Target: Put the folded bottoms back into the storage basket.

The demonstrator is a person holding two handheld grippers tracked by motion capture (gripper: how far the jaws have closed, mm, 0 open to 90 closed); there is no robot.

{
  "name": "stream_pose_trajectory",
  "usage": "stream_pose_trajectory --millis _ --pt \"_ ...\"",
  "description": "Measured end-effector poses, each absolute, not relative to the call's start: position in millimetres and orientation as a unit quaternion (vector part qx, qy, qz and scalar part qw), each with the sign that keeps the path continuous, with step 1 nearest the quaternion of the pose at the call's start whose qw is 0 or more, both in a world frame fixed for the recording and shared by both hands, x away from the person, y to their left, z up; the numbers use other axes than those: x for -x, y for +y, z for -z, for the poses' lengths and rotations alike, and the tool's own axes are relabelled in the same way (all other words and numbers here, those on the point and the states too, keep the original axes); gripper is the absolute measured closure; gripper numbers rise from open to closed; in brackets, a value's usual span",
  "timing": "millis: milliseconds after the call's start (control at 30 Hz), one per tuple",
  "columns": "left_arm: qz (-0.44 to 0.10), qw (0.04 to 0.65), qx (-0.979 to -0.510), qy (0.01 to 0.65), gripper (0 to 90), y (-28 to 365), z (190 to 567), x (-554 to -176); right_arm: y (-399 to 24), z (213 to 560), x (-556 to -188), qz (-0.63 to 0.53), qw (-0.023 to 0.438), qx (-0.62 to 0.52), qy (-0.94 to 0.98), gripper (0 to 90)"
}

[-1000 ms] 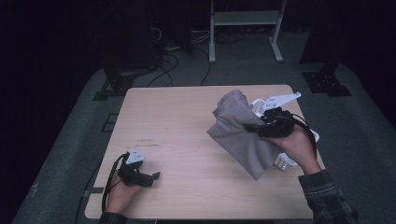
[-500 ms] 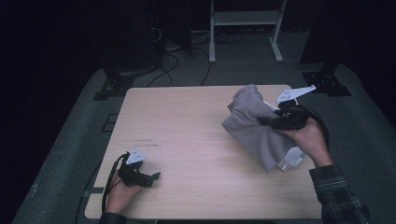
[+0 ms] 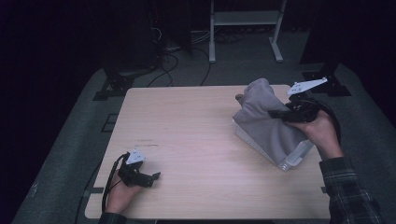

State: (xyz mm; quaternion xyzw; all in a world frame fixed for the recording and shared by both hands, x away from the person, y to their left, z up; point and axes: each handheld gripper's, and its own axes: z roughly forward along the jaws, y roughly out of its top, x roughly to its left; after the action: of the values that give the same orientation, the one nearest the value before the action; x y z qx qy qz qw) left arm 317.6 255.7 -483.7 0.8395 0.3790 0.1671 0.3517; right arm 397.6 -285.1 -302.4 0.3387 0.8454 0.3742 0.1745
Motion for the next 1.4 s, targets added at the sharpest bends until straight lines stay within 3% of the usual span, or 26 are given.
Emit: stream_pose_trajectory --millis 600,1400 --pt "-0.169 0.352 -0.839 0.378 0.0 256 484 -318 -305 328 -423 -0.333 0.189 -0.332 0.862 66.4" --pt "-0.168 0.351 -0.84 0.378 0.0 256 484 -318 -312 392 -445 -0.301 0.128 -0.358 0.874 65.9"
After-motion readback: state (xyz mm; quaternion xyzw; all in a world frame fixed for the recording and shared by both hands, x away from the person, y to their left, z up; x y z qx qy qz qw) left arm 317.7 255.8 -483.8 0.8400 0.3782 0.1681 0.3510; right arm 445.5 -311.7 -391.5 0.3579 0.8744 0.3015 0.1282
